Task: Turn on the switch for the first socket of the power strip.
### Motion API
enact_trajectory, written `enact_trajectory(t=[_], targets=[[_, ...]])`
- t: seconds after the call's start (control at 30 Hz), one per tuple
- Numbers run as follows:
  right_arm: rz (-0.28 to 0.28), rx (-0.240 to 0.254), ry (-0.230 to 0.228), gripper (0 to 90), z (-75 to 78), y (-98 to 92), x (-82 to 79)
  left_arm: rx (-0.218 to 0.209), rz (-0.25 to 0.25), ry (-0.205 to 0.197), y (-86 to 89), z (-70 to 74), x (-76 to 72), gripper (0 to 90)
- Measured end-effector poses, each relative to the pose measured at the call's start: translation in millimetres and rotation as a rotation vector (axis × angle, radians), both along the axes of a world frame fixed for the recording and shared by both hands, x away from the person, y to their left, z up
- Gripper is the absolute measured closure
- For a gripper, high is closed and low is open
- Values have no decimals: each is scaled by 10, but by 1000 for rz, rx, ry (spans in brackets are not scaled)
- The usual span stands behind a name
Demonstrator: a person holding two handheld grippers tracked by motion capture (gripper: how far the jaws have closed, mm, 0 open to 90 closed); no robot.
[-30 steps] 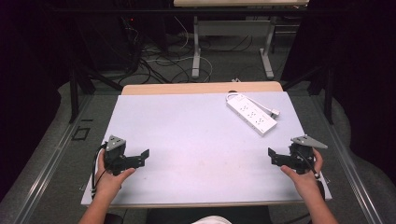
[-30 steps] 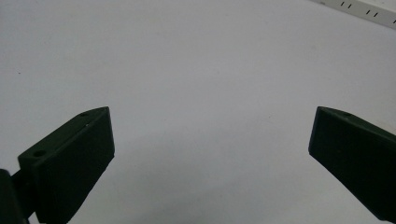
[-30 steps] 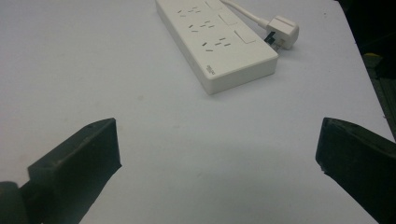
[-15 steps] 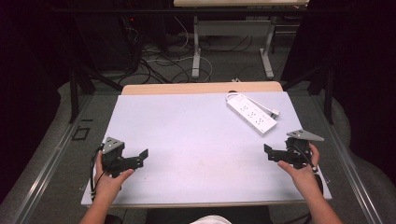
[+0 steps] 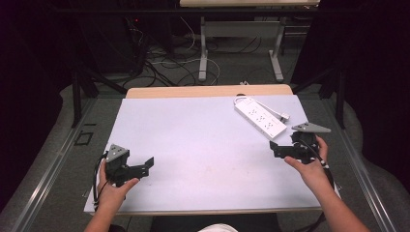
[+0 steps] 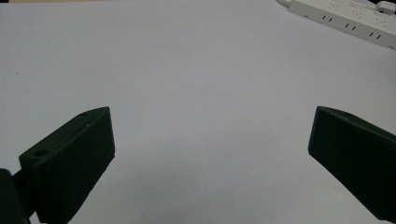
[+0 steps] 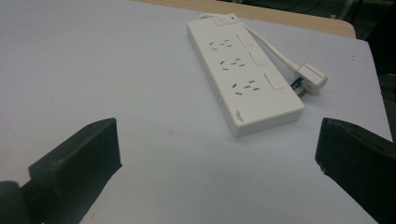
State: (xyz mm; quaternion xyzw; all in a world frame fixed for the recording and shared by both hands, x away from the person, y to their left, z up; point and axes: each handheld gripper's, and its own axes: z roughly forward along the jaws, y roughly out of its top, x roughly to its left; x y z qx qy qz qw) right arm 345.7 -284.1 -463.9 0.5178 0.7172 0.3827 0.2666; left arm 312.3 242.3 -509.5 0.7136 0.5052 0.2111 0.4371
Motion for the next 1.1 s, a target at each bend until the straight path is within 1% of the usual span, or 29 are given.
enact_trajectory(t=[0.03,0.13,0.2,0.23,0.33,0.37,0.4,0.47,0.53,0.57,0.7,0.73,0.87,0.93,0.97,1.1], targets=[[0,-5,4,0,26,20,39,1,0,-4,0,2,-3,5],[4,-9,10,0,53,35,89,5,-1,-7,-4,6,-7,5],[6,-5,20,0,72,48,119,5,-1,-7,-5,5,-6,5],[7,-10,25,0,83,50,130,7,-2,-2,-7,6,-7,5],[16,-18,23,0,100,49,164,10,-3,-2,-14,7,-2,6],[9,-25,24,0,122,53,190,10,-3,-3,-16,7,-1,6],[7,-22,30,0,136,56,200,10,-4,-3,-17,7,-1,6],[12,-31,35,0,169,46,225,6,-2,-5,-25,2,0,6],[9,-27,36,0,183,50,238,6,-4,-3,-30,0,2,6],[12,-38,36,2,215,43,265,9,-5,1,-30,1,1,6],[8,-36,44,3,257,45,304,13,-6,-1,-36,1,-2,6],[4,-36,51,4,283,36,341,13,-6,-2,-36,3,-4,7],[-2,-40,51,4,318,28,400,7,0,-7,-36,4,-6,9],[4,-44,54,5,341,18,431,7,0,-6,-34,3,-4,9],[-3,-42,59,9,354,20,443,7,1,-5,-34,2,-3,10],[-2,-49,65,29,401,9,499,7,3,-7,-35,1,-4,13]])
